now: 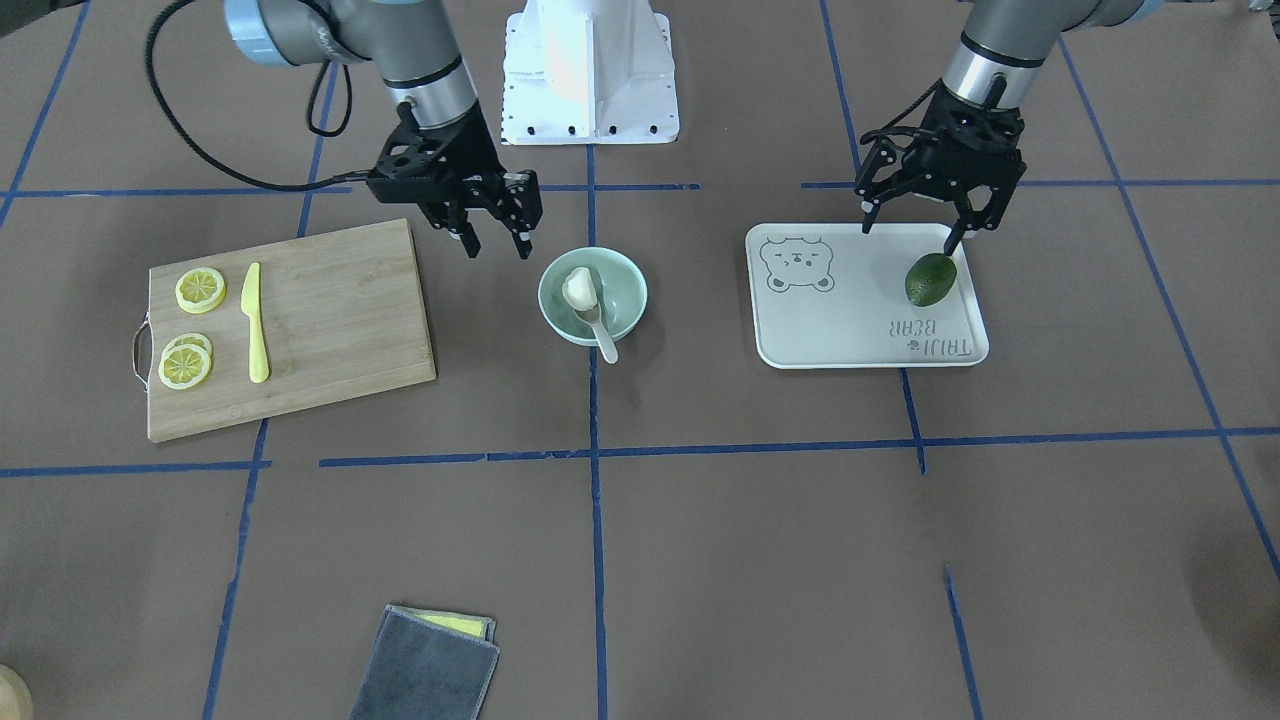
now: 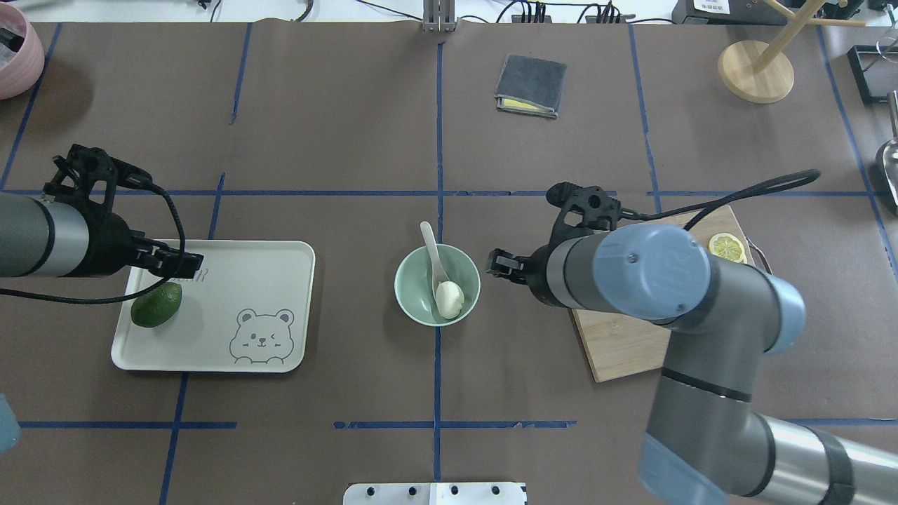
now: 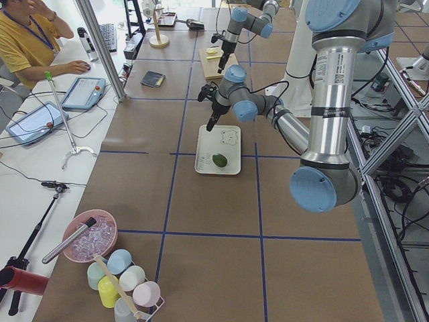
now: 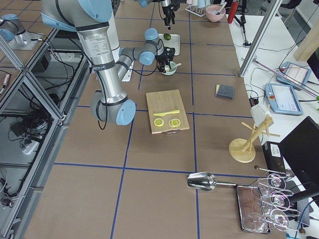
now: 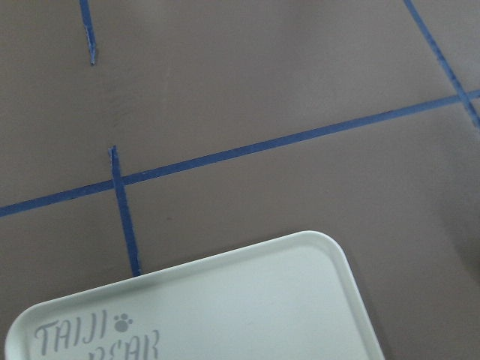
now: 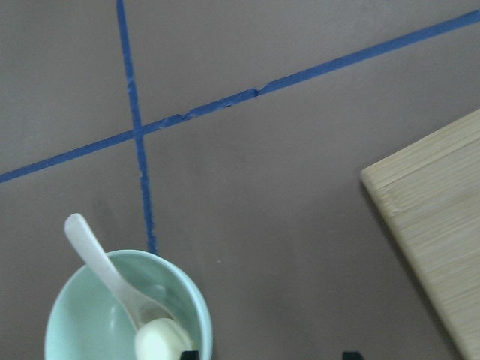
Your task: Put spoon and bun in bowl
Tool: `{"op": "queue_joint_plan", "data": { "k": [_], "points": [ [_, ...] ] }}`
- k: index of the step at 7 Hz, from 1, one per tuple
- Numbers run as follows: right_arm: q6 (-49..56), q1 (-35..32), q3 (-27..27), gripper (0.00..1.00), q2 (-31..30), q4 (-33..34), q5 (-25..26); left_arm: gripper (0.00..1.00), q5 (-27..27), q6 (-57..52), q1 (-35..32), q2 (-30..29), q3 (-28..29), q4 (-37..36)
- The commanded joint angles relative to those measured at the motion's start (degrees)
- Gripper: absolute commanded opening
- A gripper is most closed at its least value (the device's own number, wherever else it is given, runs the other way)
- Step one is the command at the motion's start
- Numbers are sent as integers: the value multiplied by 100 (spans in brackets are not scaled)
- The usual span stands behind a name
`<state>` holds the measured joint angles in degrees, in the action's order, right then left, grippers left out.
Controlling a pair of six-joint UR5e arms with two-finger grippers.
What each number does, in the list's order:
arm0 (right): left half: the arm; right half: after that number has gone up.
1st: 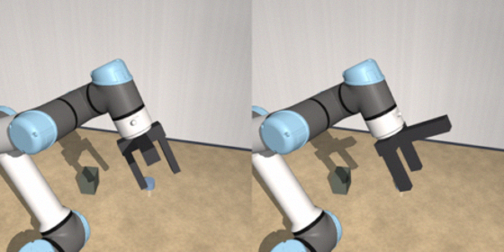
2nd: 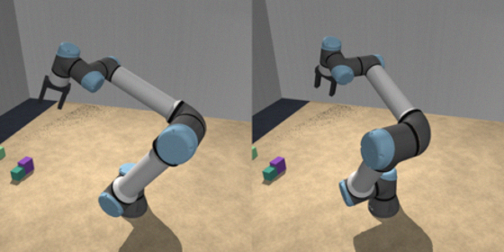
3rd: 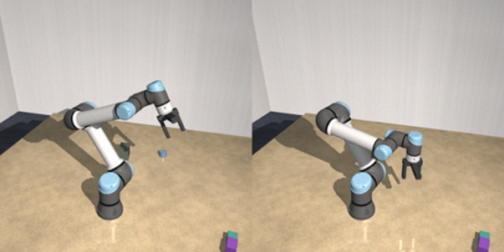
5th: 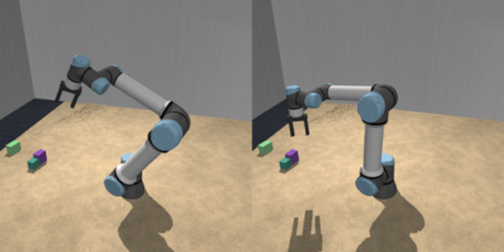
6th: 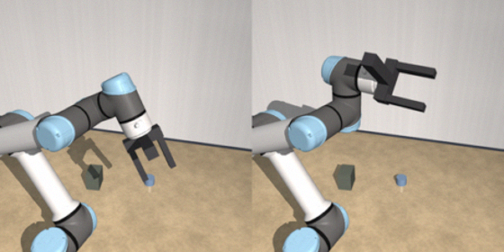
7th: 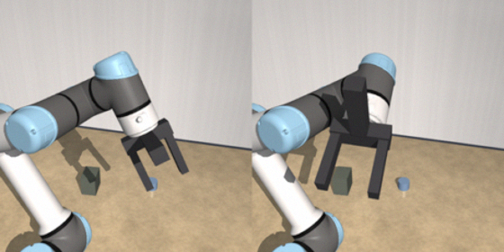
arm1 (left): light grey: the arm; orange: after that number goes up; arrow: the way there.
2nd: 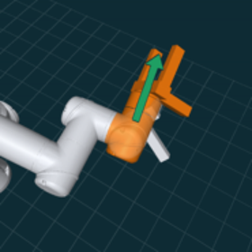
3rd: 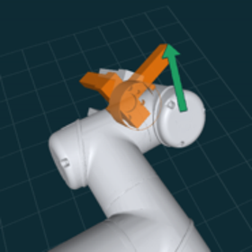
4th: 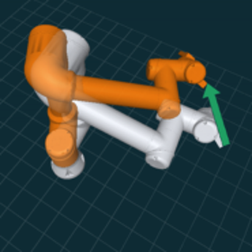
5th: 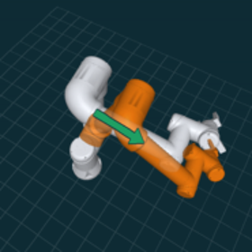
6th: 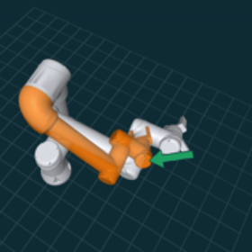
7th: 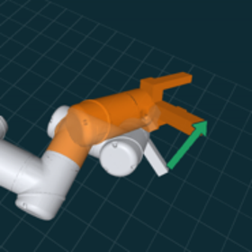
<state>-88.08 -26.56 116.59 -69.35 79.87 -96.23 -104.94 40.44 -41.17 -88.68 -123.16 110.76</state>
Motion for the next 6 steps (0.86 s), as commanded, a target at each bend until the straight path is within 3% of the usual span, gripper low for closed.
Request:
{"op": "queue_joint_plan", "data": {
  "k": [1,3,4,6],
  "points": [
    [1478,-951,547,75,-1111,-33,-1189,100,-1022,-1722,-1271,849,203,681],
    [3114,-2416,654,87,-1833,-42,-2639,100,-2507,-3848,-2879,1290,746,701],
    [3931,-3303,654,100,-2289,-16,-3290,100,-3036,-4755,-3653,1292,1228,649],
    [6046,-4607,506,100,-3089,133,-3840,100,-3094,-4922,-4099,1213,1391,125]
  ]
}}
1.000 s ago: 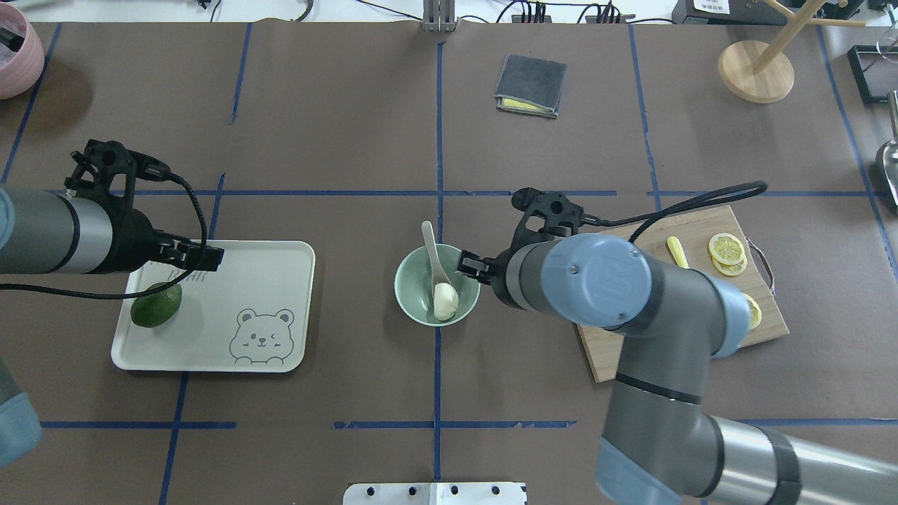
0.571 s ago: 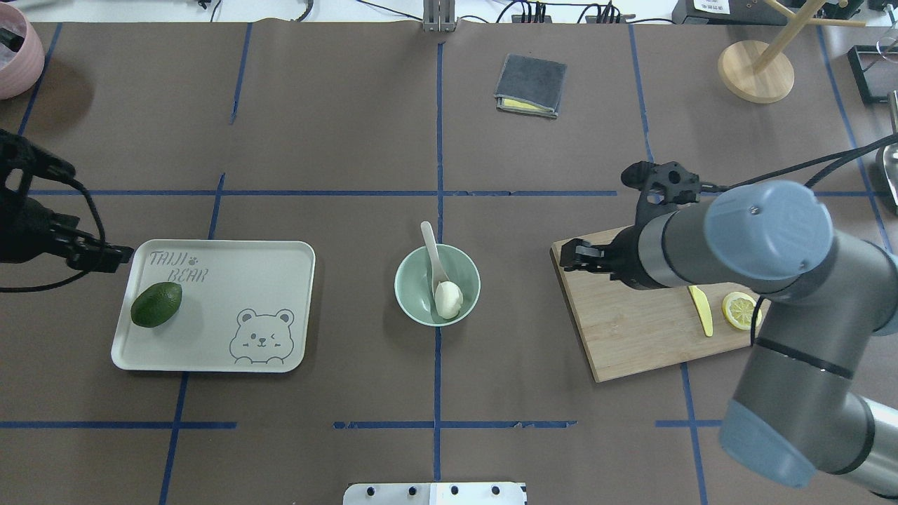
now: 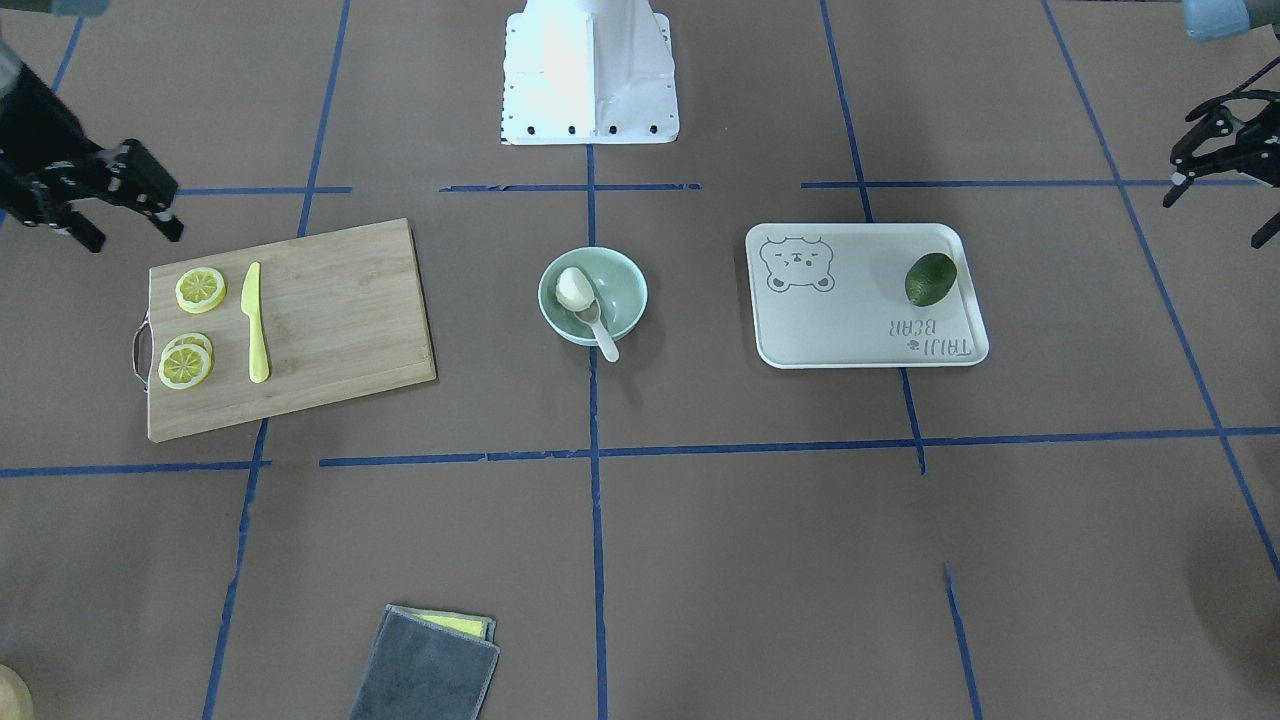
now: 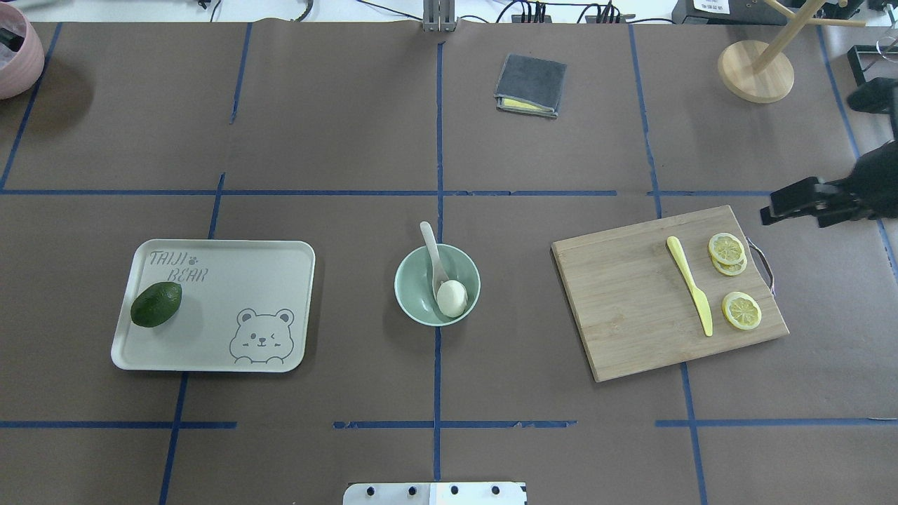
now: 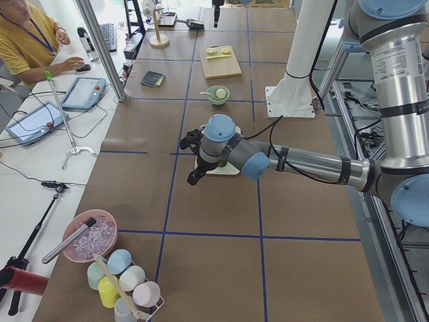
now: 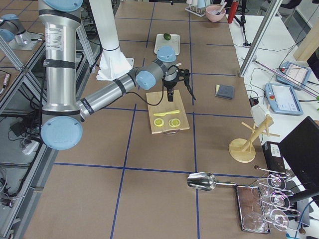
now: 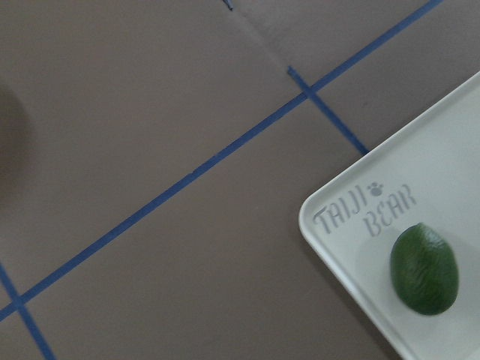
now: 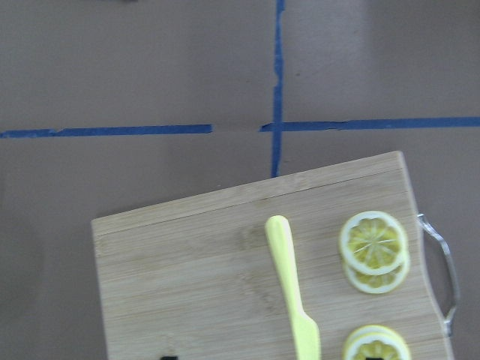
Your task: Put spoon and bun in bowl
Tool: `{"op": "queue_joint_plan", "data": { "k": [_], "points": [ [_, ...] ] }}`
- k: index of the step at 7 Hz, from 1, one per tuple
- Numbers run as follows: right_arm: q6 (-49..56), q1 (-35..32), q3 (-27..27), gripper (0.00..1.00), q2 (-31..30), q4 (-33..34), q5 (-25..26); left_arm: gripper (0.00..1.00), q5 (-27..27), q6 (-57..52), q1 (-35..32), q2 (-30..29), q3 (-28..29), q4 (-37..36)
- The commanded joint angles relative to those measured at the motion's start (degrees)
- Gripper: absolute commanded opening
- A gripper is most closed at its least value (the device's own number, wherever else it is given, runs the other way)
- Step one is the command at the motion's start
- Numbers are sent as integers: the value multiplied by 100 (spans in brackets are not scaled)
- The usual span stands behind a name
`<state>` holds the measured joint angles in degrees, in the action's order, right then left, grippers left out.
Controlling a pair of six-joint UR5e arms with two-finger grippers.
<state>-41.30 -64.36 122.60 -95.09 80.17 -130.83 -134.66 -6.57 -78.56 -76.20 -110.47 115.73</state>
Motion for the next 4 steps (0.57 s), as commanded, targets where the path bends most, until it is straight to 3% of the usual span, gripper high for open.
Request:
{"op": "queue_joint_plan", "data": {
  "k": [1,3,4],
  "points": [
    [2475,-1232,-235,100,-816,330,-391,100,-104,-230,-501,-140,79,-1116],
    [4201,-1787,-655,100,-1187,884,-434,100,-60,-230,-511,-570,113,-2261],
    [4774,-1956,-701,100,-1170,1339,-565,100,-69,-230,-511,-659,139,-2483]
  ]
}}
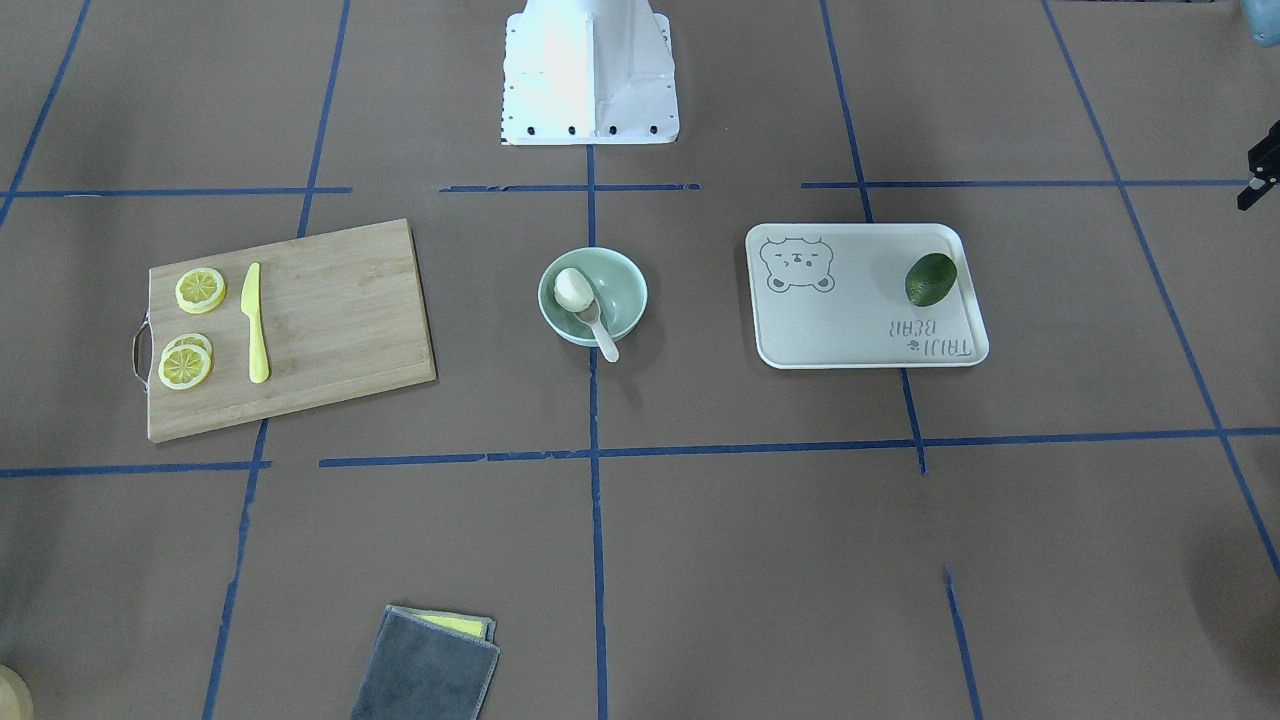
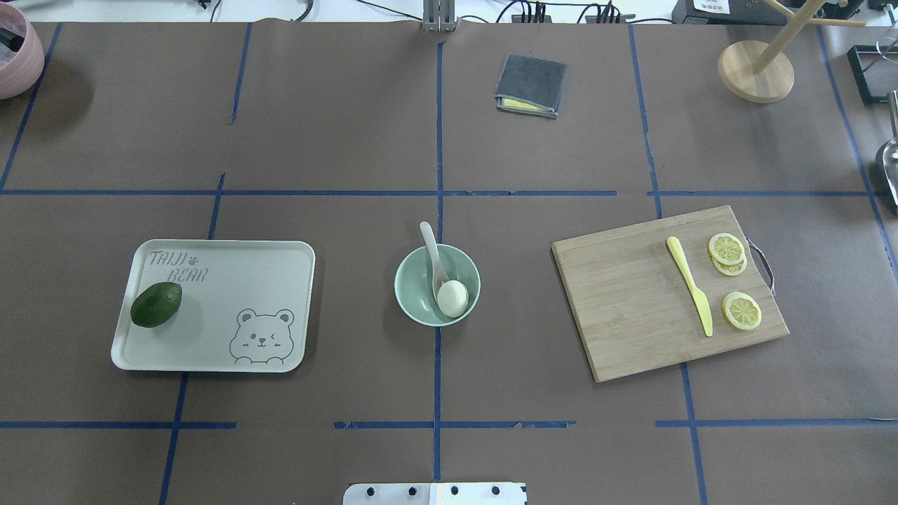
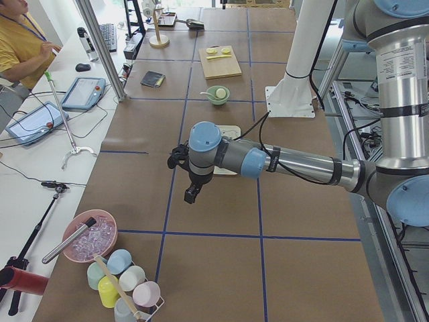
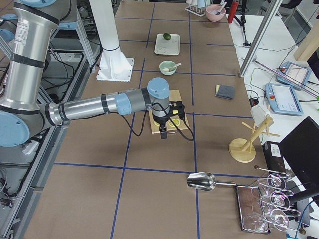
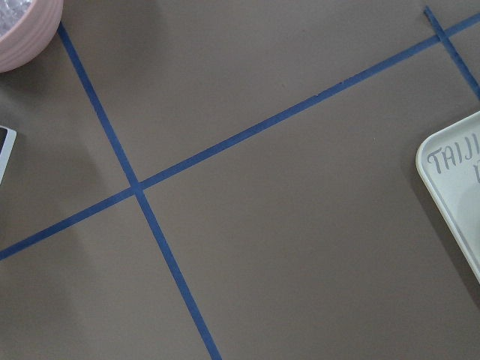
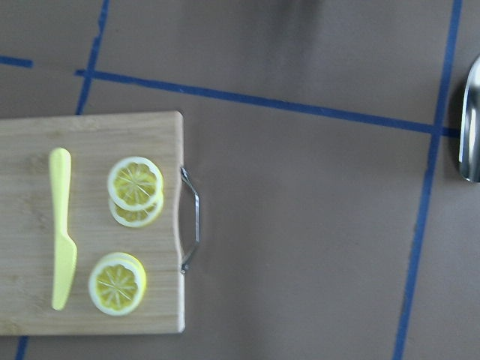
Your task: Put spoon and bun in bowl
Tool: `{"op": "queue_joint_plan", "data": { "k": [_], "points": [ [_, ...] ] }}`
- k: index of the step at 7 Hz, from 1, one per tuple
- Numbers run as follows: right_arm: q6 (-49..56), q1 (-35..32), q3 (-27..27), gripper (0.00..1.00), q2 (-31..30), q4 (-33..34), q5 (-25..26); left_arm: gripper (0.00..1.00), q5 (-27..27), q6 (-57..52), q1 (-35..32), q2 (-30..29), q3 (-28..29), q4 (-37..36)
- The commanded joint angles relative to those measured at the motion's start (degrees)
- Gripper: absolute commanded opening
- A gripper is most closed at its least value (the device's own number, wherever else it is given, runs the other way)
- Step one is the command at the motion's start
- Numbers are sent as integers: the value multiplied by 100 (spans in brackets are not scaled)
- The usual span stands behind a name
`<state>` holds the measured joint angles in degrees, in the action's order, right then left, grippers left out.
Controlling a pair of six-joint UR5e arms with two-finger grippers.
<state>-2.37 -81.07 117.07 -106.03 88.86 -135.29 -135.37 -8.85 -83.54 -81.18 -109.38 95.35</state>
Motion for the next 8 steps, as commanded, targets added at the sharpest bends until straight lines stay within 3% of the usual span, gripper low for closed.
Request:
{"op": "queue_joint_plan", "data": {
  "k": [1,3,6,8],
  "points": [
    [1453,-426,-184,100,-67,813,-129,100,-15,-3,-39,12,-21,-952],
    [1801,-576,-237,100,273,1474,-129,100,-42,-143,-22,120,13,-1036],
    [1766,-612,-246,100,345,1476,-129,100,-25,-126,-40,-501,47,-903],
    [1757,-612,-273,100,329,1441,-68,100,-15,-126,-75,-513,275,-939]
  ]
}}
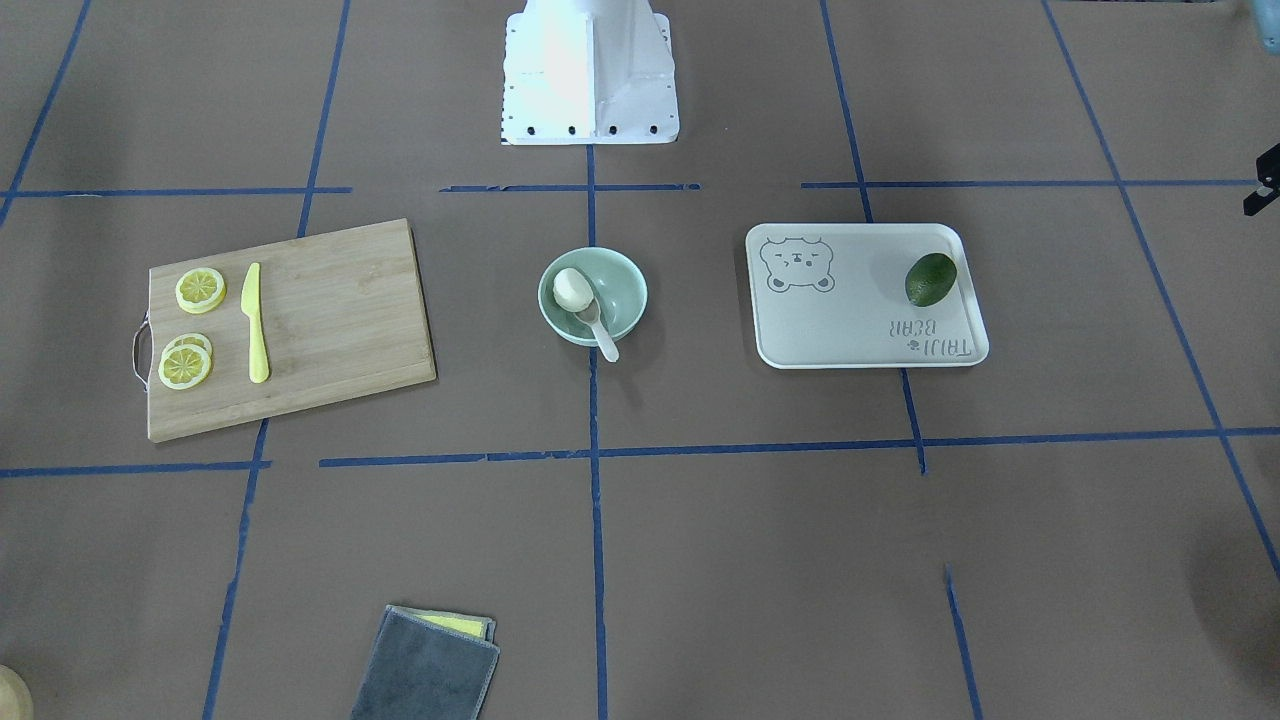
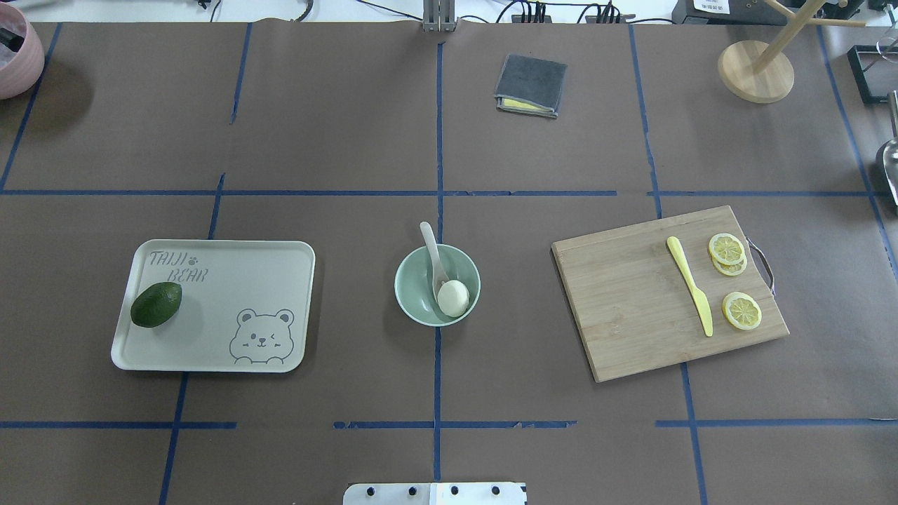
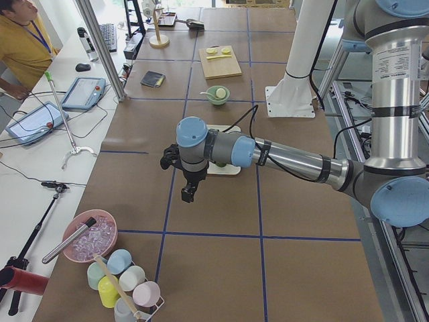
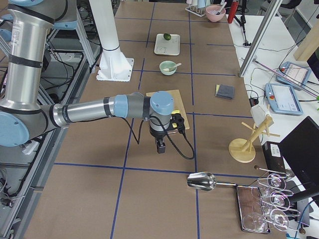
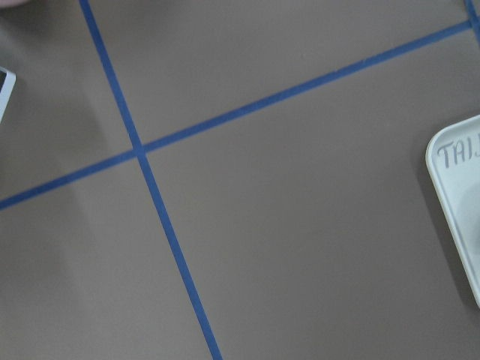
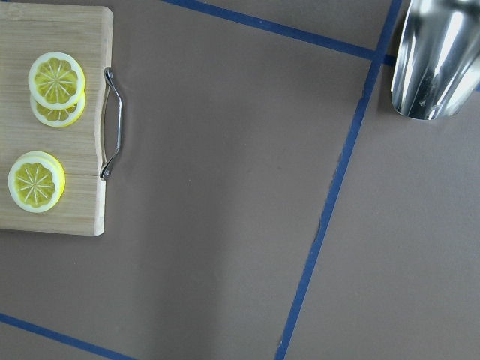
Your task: Put spoon and bun in bowl
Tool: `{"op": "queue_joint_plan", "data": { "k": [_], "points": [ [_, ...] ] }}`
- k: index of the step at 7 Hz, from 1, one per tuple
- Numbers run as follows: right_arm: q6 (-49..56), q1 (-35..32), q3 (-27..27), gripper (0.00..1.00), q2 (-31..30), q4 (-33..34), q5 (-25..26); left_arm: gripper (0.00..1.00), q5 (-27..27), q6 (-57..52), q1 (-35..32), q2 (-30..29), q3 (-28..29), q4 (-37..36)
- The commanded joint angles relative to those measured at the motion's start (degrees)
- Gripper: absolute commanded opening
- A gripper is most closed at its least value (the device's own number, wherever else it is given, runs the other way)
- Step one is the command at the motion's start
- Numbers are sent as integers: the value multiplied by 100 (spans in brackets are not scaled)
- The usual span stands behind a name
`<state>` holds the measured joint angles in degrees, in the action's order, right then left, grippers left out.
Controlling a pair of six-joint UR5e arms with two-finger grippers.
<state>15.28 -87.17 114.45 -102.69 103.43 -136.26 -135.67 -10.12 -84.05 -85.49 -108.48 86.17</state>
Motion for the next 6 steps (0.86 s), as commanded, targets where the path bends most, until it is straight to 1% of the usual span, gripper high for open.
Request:
{"op": "queue_joint_plan", "data": {
  "k": [1,3,6],
  "points": [
    [-16,-2,-19,100,3,-16,38,100,5,-8,-380,-64,369,-21],
    [-60,-54,-202,100,3,-8,-14,100,14,-8,-498,84,388,-30],
    [-69,-54,-387,100,-6,-7,-15,100,14,-25,-481,67,739,66]
  ]
}}
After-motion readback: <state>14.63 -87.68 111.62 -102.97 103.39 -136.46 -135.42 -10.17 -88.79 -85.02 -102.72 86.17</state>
